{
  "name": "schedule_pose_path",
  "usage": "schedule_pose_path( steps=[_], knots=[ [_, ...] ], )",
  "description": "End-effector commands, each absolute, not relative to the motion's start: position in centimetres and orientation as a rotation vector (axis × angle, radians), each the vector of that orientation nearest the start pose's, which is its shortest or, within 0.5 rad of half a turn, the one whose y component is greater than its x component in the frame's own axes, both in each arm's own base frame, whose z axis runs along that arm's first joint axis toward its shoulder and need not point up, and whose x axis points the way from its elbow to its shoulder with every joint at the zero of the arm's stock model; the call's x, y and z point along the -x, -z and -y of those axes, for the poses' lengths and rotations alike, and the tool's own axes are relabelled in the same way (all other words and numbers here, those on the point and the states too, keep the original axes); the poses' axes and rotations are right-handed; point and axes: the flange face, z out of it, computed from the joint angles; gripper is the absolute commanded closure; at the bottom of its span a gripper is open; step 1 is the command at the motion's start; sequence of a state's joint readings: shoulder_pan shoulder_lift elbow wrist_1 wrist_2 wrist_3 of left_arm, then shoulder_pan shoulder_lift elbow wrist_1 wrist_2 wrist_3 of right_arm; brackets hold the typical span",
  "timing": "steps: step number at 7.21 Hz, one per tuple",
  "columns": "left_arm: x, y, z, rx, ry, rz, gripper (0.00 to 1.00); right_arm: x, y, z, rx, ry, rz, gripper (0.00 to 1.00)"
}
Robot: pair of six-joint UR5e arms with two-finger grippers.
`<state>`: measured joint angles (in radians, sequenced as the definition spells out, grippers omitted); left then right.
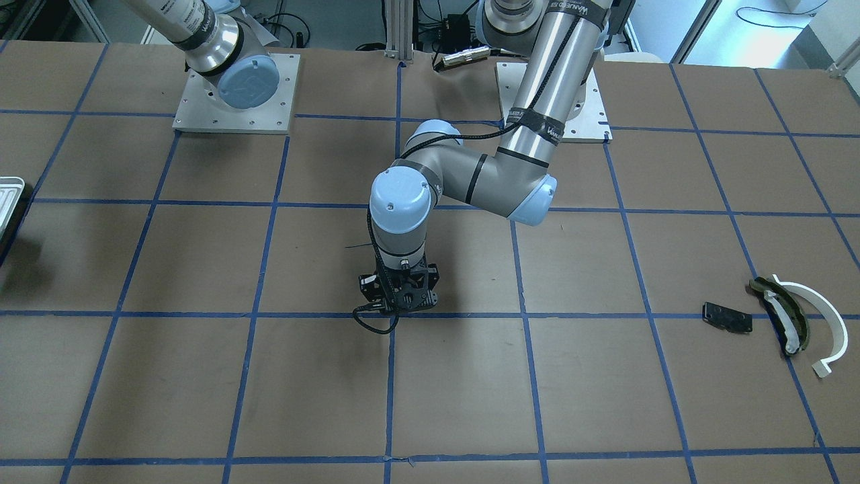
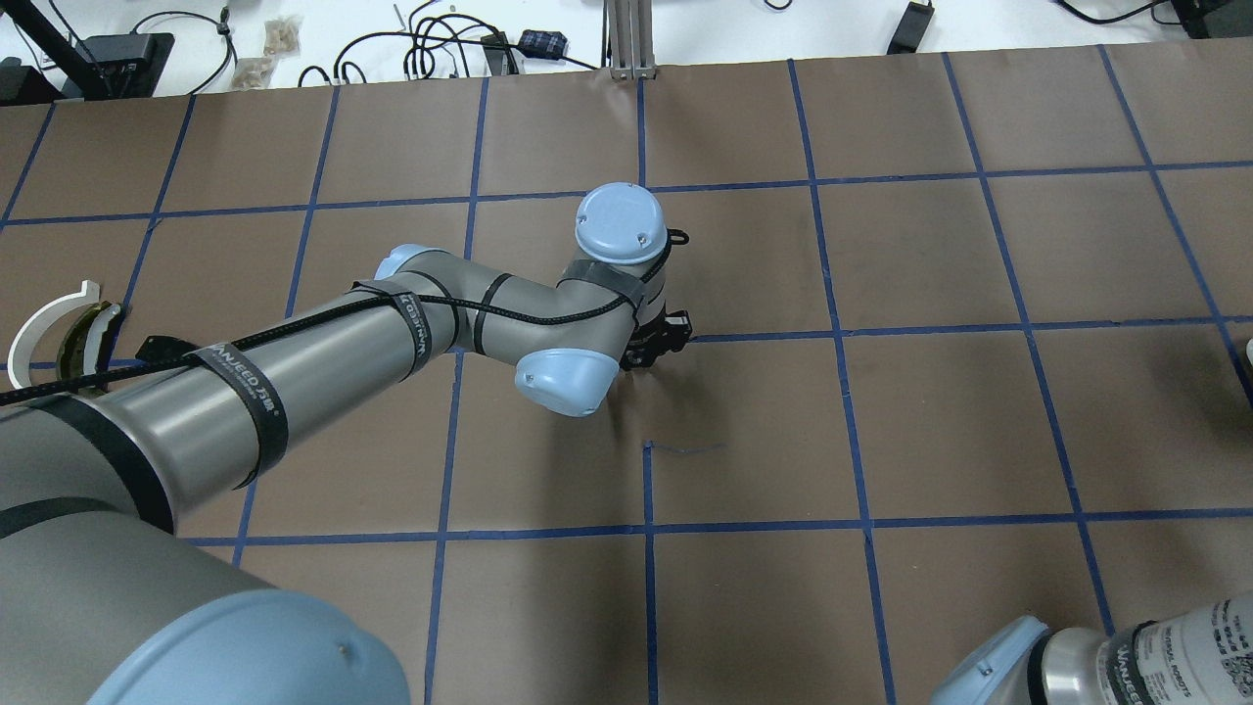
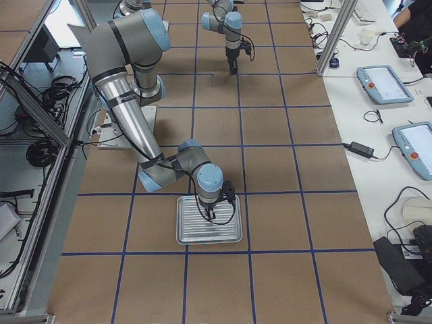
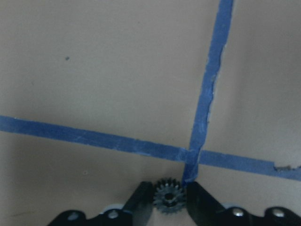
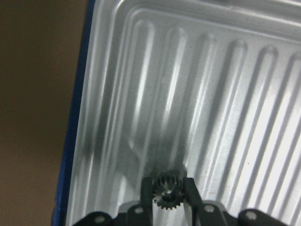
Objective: Place bearing gear from tray to pile
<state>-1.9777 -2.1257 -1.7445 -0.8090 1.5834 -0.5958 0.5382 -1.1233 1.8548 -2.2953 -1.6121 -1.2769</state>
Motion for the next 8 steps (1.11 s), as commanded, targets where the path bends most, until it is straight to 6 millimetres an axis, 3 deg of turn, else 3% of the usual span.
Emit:
schedule_pose_path(
  steps=[1, 2, 3, 4, 5, 6, 7, 8],
  knots=[
    [36.7, -18.5, 51.5, 0.291, 0.095, -3.144, 1.00, 41.8, -22.1, 40.9, 0.351, -0.020, -3.175, 0.94],
    [36.8, -20.5, 51.9, 0.290, 0.133, -3.154, 1.00, 39.4, -25.3, 41.7, 0.300, -0.009, -3.176, 0.93],
    [35.4, -21.3, 51.1, 0.232, 0.086, -3.115, 1.00, 35.3, -29.2, 43.1, 0.281, -0.003, -3.181, 0.94],
    [33.2, -24.4, 50.8, 0.052, 0.062, -3.060, 1.00, 30.2, -33.2, 44.1, 0.225, -0.007, -3.183, 0.93],
    [28.5, -27.7, 51.6, 0.020, 0.032, -3.034, 1.00, 24.1, -36.0, 45.4, 0.178, -0.013, -3.181, 0.93],
    [23.1, -30.7, 52.9, 0.072, 0.049, -3.038, 1.00, 17.9, -37.6, 46.8, 0.120, -0.017, -3.176, 0.93],
    [15.5, -31.7, 54.2, 0.035, -0.041, -3.029, 1.00, 10.7, -38.8, 47.7, 0.035, -0.022, -3.167, 0.93],
    [6.5, -30.1, 54.9, -0.019, -0.122, -3.038, 1.00, 4.4, -39.1, 47.9, -0.090, -0.051, -3.153, 0.93]
  ],
)
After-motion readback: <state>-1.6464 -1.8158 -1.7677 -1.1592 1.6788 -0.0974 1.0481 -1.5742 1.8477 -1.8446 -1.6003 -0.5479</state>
